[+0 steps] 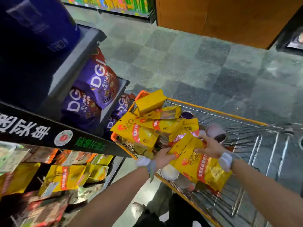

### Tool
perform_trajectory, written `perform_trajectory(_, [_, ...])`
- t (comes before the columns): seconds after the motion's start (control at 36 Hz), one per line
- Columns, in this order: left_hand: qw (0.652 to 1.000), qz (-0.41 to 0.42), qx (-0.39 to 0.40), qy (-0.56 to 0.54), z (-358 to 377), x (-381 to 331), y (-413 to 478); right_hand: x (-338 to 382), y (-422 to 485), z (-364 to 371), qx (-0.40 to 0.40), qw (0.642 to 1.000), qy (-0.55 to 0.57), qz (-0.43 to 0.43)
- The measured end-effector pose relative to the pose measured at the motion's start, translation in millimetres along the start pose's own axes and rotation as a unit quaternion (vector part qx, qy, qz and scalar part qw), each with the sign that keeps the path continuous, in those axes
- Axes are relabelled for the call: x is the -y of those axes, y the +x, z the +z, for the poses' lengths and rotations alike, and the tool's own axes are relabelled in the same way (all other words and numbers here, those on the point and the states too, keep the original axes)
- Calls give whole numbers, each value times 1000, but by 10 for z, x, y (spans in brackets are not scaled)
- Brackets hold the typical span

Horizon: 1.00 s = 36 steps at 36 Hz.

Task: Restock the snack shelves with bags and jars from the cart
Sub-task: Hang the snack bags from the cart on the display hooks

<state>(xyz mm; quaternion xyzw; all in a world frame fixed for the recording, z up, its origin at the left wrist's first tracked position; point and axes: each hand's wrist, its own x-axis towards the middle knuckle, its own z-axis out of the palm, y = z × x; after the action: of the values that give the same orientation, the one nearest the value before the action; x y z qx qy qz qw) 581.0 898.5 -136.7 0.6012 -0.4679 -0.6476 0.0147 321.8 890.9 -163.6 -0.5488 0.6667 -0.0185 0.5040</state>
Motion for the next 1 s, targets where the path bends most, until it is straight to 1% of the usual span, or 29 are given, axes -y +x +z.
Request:
perform_trajectory(0.11, [998, 36, 33, -40, 14, -13, -109, -20, -87, -66, 47, 998, 39, -25])
perform_trajectory(0.17, [996, 48, 20, -72, -14, -71, -137, 28, -142, -140, 56, 996, 70, -14])
perform_trajectory(0.19, [993, 50, 3, -106, -43, -100, -157, 49, -158, -172, 54, 995, 88, -13])
perform_trajectory(0.28, [977, 63, -53, -197, -114, -272, -254, 135, -180, -215, 19, 991, 130, -7])
perform_trajectory(0.33, [966, 69, -91, -233, -141, -295, -348, 312, -223, -160, 3, 990, 142, 14])
perform_trajectory(0.36, [962, 65, -100, -247, -159, -312, -386, 401, -229, -118, -11, 991, 132, 17])
perform_trajectory(0.44, [948, 87, -121, -282, -247, -364, -567, 737, -303, -7, -51, 996, 78, 11])
perform_trajectory(0.5, [947, 90, -124, -283, -339, -358, -738, 894, -331, 97, -58, 995, 86, 3])
perform_trajectory(0.53, [945, 96, -119, -288, -384, -353, -808, 956, -316, 142, -64, 992, 108, 2])
perform_trajectory(0.58, [935, 123, -133, -306, -509, -236, -949, 1019, -215, 265, -63, 986, 156, -16])
perform_trajectory(0.64, [920, 159, -173, -312, -653, -73, -1132, 1235, -246, 429, -67, 984, 161, -43])
perform_trajectory(0.67, [915, 174, -186, -314, -732, 27, -1264, 1478, -375, 516, -71, 982, 164, -58])
perform_trajectory(0.72, [917, 178, -193, -299, -875, 157, -1568, 1841, -588, 702, -76, 981, 159, -85])
perform_trajectory(0.78, [905, 193, -220, -308, -1044, 402, -1800, 2159, -754, 947, -87, 979, 141, -122])
perform_trajectory(0.83, [891, 201, -274, -301, -1205, 666, -2072, 2509, -980, 1220, -84, 976, 134, -150])
perform_trajectory(0.89, [868, 209, -331, -306, -1373, 926, -2344, 2799, -1160, 1494, -94, 974, 113, -174])
perform_trajectory(0.92, [854, 214, -359, -309, -1513, 1133, -2600, 3038, -1270, 1742, -86, 972, 101, -194])
perform_trajectory(1.0, [834, 218, -412, -296, -1712, 1479, -3064, 3413, -1491, 2164, -70, 968, 96, -222])
